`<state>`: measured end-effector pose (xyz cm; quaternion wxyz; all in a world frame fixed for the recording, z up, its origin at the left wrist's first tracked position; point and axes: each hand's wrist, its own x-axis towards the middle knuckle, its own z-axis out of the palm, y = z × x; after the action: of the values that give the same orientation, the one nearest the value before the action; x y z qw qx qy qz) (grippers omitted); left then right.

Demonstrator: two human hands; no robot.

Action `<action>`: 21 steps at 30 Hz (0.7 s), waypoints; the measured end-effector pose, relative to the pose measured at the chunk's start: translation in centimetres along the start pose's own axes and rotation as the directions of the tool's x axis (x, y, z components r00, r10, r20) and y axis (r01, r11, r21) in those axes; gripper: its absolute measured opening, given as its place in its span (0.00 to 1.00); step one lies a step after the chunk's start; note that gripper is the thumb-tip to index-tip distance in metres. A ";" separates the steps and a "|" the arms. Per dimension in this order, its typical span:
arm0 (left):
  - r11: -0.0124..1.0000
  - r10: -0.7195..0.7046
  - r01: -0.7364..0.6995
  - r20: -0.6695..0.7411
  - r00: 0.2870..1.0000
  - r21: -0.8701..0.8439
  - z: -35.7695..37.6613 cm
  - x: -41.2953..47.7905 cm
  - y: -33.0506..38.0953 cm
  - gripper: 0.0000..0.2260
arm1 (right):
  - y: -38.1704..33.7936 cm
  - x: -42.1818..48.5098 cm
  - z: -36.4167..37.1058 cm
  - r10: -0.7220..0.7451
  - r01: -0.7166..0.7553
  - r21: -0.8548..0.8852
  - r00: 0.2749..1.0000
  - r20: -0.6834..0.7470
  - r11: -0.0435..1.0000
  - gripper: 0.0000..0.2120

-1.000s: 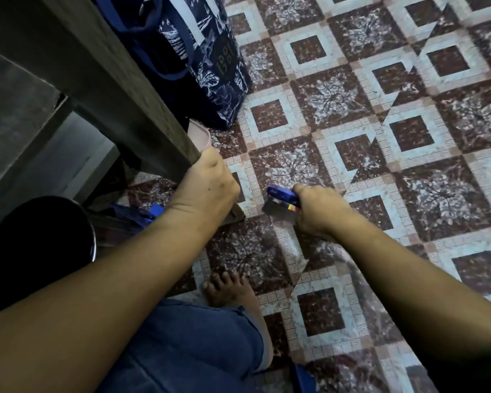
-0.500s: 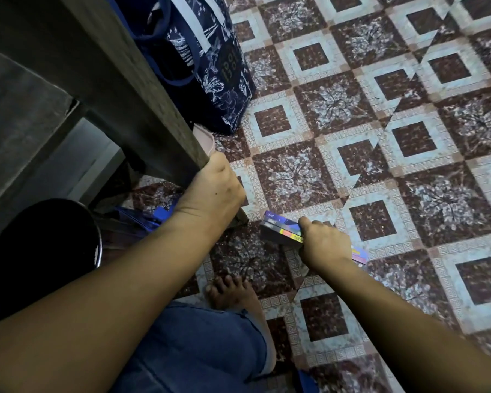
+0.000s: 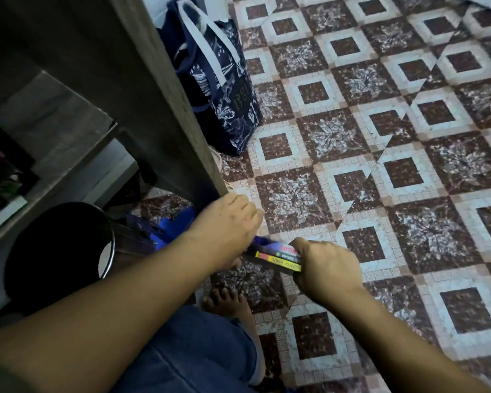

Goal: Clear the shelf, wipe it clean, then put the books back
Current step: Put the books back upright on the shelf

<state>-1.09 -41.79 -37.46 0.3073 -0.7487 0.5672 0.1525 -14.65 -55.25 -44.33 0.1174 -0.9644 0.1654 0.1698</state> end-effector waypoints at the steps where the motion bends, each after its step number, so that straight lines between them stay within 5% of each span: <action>1: 0.998 0.010 -0.007 0.049 0.999 -0.069 -0.1 -0.8 0.2 0.39 | -0.9 -0.9 -1.3 -0.045 0.046 0.015 0.999 -0.019 0.999 0.13; 5: 0.894 -0.184 0.180 0.030 0.982 -0.410 -0.8 -5.1 -0.2 0.21 | -5.1 -3.2 -5.5 -0.228 0.242 0.029 0.942 -0.247 0.970 0.15; 11: 0.809 -0.525 0.456 -0.107 0.844 -0.371 -2.7 -17.7 -4.0 0.16 | -13.1 -4.3 -11.2 -0.462 0.501 -0.071 0.722 -0.516 0.862 0.14; 17: 0.544 -0.833 0.742 -0.355 0.424 -0.391 -1.9 -31.0 -7.9 0.15 | -26.4 -4.1 -19.1 -0.591 0.631 -0.272 0.372 -0.716 0.726 0.15; 19: 0.448 -0.872 0.795 -0.394 0.289 -0.408 -0.2 -33.3 -10.1 0.15 | -31.0 -3.2 -21.0 -0.623 0.678 -0.282 0.328 -0.710 0.679 0.15; 21: 0.355 -0.893 0.839 -0.417 0.172 -0.413 2.1 -34.9 -12.7 0.15 | -35.0 -1.8 -22.1 -0.673 0.714 -0.276 0.356 -0.648 0.644 0.18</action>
<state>0.35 -12.00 -15.29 0.1151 -0.9536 0.0967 -0.2610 2.70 -28.83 -17.44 0.1309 -0.9249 -0.2209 -0.2806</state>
